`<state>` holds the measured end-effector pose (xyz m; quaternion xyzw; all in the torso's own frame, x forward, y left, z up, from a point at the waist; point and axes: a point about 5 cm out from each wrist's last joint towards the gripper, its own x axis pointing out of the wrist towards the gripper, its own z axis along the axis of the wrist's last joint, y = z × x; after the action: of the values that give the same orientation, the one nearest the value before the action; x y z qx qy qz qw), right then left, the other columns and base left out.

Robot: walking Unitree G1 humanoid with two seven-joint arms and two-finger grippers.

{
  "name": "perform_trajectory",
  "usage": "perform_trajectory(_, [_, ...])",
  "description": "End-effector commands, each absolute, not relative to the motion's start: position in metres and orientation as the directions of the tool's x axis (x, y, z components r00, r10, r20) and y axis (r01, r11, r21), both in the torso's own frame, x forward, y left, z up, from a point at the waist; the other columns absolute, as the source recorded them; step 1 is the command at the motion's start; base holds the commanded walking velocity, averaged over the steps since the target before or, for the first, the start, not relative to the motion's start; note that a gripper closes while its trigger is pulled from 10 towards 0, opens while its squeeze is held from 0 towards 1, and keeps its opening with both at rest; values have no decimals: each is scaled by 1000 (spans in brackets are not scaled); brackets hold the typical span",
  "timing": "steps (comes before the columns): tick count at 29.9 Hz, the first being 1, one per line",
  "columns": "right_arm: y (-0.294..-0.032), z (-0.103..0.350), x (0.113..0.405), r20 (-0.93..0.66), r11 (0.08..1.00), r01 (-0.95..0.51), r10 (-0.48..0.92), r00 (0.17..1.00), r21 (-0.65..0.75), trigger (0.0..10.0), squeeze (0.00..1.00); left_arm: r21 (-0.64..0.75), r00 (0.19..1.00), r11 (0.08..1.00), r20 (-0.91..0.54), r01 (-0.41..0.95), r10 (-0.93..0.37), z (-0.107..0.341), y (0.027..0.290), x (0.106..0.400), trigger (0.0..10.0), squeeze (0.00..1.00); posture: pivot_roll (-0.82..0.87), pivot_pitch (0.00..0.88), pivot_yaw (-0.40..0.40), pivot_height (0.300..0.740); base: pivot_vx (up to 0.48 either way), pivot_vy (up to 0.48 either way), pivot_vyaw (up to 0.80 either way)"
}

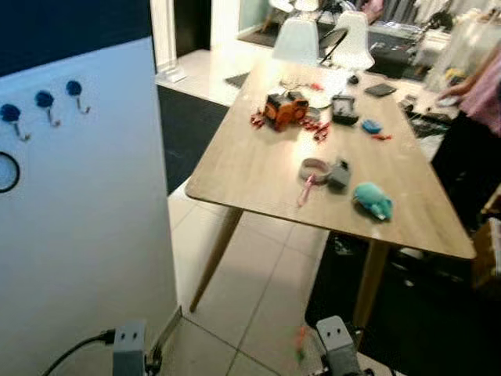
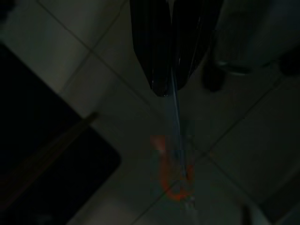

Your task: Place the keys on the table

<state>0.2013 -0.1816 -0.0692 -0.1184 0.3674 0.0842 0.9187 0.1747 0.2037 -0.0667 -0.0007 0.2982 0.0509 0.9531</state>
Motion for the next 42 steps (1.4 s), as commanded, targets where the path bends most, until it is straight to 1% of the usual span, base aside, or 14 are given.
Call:
perform_trajectory(1, [-178, -72, 197, -702, 953, -263, 84, 707, -151, 10000, 0, 31, 804, 995, -587, -93, 94, -70, 202, 169, 10000, 0, 60, 48, -56, 740, 0, 0, -800])
perform_trajectory(8, [-177, -72, 197, -701, 950, -273, 91, 708, -152, 10000, 0, 31, 803, 995, -589, -93, 94, -71, 202, 168, 10000, 0, 59, 49, -57, 740, 0, 0, -800])
perform_trajectory(11, [-175, -70, 199, -683, 944, -289, 107, 722, -157, 10000, 0, 32, 801, 995, -591, -96, 96, -71, 202, 168, 10000, 0, 60, 52, -57, 740, 0, 0, 0])
perform_trajectory(24, [-170, -69, 200, -682, 927, -336, 137, 718, -168, 10000, 0, 15, 808, 993, -580, -120, 106, -71, 202, 168, 10000, 0, 59, 64, -63, 740, 0, 0, 0])
perform_trajectory(28, [-169, -70, 199, -688, 922, -347, 142, 712, -169, 10000, 0, 42, 777, 989, -614, -145, 140, -74, 204, 166, 10000, 0, 56, 70, -63, 740, 0, 0, 0])
perform_trajectory(42, [-169, -71, 197, -698, 918, -359, 147, 701, -168, 10000, 0, 45, 787, 992, -604, -122, 124, -73, 203, 169, 10000, 0, 60, 70, -58, 740, 0, 0, 0])
